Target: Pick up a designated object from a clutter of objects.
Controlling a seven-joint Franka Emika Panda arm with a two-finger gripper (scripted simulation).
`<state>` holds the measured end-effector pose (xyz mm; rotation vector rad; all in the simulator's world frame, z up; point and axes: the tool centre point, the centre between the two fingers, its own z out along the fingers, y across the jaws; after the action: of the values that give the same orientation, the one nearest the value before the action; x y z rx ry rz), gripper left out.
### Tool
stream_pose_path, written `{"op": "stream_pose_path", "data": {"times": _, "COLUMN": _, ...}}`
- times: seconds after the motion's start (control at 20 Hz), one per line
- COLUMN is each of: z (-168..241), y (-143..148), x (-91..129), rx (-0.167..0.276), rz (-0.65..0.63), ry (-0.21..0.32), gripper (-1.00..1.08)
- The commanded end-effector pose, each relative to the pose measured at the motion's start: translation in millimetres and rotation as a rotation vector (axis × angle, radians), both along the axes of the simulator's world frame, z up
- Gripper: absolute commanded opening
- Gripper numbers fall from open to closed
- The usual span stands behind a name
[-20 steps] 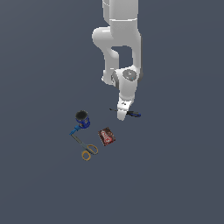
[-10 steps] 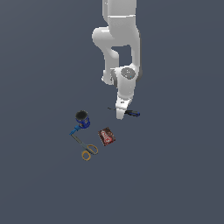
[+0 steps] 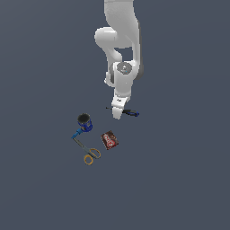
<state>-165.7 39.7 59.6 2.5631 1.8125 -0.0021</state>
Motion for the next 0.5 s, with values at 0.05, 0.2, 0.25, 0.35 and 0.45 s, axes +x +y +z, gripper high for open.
{"op": "stream_pose_path", "data": {"times": 0.05, "z": 15.7, "y": -14.7, "x": 0.4, "rx": 0.001, "rz": 0.001, "ry": 0.000, "gripper": -1.00}}
{"op": "stream_pose_path", "data": {"times": 0.2, "z": 29.2, "y": -27.3, "x": 0.8, "rx": 0.002, "rz": 0.001, "ry": 0.000, "gripper": -1.00}}
{"op": "stream_pose_path", "data": {"times": 0.25, "z": 33.9, "y": -31.7, "x": 0.9, "rx": 0.003, "rz": 0.001, "ry": 0.000, "gripper": -1.00}}
{"op": "stream_pose_path", "data": {"times": 0.35, "z": 43.9, "y": -40.9, "x": 1.1, "rx": 0.004, "rz": 0.001, "ry": -0.001, "gripper": -1.00}}
{"op": "stream_pose_path", "data": {"times": 0.45, "z": 54.4, "y": -50.5, "x": 1.4, "rx": 0.005, "rz": 0.001, "ry": -0.001, "gripper": -1.00}}
